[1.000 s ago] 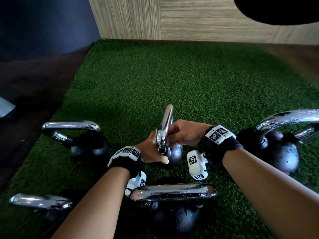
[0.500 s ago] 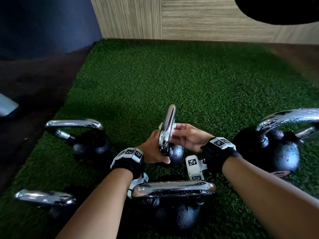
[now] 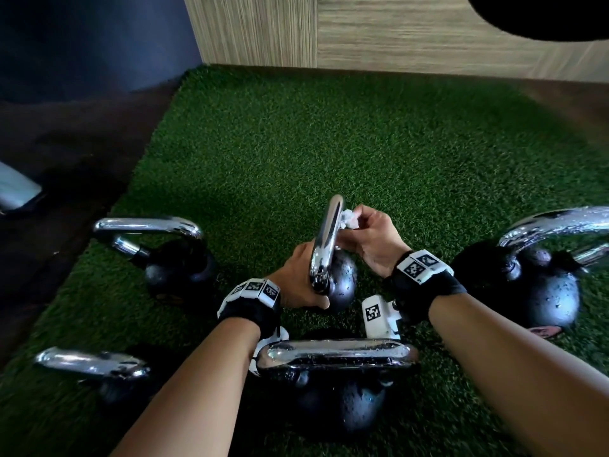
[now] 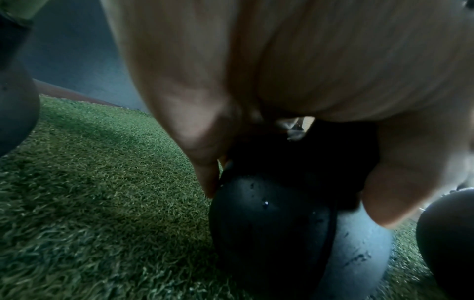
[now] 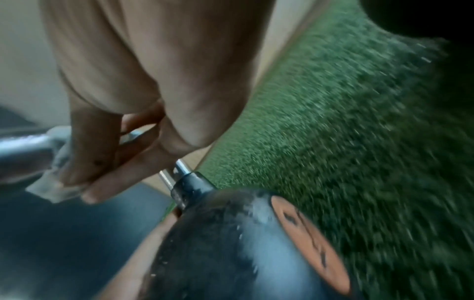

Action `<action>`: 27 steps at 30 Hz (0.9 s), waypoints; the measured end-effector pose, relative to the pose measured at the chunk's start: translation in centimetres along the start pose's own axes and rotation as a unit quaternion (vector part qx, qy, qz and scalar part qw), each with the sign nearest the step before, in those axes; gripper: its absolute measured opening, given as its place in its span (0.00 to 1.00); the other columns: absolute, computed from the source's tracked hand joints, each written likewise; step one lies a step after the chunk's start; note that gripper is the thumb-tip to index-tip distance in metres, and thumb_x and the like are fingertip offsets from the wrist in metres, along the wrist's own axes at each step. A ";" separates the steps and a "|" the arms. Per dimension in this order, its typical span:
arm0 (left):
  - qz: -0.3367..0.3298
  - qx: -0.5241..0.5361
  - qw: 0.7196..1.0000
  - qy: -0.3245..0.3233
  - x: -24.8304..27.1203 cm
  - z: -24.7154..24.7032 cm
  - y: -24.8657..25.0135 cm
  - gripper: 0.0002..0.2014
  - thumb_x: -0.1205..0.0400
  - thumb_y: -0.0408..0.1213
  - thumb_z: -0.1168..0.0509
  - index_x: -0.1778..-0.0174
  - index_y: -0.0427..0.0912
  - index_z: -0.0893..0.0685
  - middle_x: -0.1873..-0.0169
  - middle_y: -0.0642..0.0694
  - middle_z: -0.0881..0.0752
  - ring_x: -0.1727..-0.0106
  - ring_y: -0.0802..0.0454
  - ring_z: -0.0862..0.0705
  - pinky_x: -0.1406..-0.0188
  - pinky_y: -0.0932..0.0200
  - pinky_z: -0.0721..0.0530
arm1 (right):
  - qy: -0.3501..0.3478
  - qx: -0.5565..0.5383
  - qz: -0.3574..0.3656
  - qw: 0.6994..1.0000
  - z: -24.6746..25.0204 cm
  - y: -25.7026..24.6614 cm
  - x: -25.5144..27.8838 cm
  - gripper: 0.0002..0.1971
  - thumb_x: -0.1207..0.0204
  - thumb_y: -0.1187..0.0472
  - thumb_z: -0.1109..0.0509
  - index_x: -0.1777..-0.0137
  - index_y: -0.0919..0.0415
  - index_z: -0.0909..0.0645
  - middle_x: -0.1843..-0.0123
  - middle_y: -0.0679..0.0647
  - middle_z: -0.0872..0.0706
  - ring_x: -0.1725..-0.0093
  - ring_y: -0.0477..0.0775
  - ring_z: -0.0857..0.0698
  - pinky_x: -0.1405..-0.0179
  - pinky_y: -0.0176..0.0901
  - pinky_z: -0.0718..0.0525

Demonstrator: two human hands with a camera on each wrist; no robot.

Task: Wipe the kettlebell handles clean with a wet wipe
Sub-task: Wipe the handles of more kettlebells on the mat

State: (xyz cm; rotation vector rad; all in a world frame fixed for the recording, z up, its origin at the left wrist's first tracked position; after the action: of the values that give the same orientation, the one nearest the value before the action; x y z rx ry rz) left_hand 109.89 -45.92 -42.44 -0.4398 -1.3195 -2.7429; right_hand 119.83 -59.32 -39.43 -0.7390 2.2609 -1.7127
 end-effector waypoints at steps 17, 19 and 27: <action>-0.010 0.010 1.000 0.020 0.0 -0.6 -0.4 0.44 0.40 0.48 0.19 0.40 0.82 0.41 0.22 0.47 0.31 0.18 0.48 0.35 0.14 0.32 0.37 | 0.213 0.355 0.095 0.906 0.9 -1.1 -1.9 0.06 0.26 0.61 0.21 0.57 0.58 0.16 0.58 0.57 0.09 0.66 0.53 0.13 0.64 0.47 0.10; -0.013 -0.015 1.000 0.016 0.0 -0.6 -0.6 0.49 0.39 0.49 0.19 0.34 0.82 0.46 0.20 0.49 0.37 0.16 0.47 0.38 0.13 0.33 0.40 | 0.212 0.363 0.073 0.905 0.9 -0.8 -2.3 0.06 0.25 0.64 0.23 0.59 0.55 0.17 0.58 0.57 0.08 0.67 0.51 0.14 0.69 0.42 0.12; -0.015 -0.032 0.999 0.022 -0.2 -0.7 -0.5 0.52 0.33 0.43 0.17 0.29 0.78 0.49 0.21 0.49 0.37 0.16 0.43 0.36 0.15 0.31 0.35 | 0.208 0.460 0.012 0.863 0.0 0.1 -2.8 0.15 0.30 0.50 0.19 0.67 0.55 0.20 0.69 0.47 0.17 0.73 0.45 0.21 0.83 0.30 0.30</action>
State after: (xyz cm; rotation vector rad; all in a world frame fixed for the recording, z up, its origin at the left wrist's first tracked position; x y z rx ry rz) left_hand 109.82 -46.17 -43.31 -0.3660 -1.2425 -2.8078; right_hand 122.24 -57.89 -39.94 -0.1158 1.2751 -2.7513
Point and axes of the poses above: each hand's wrist, its own x-axis away from the middle knuckle, its own z-axis out of the back of the hand, y = z × x, the point moved 5 cm from there along -x, towards the middle knuckle
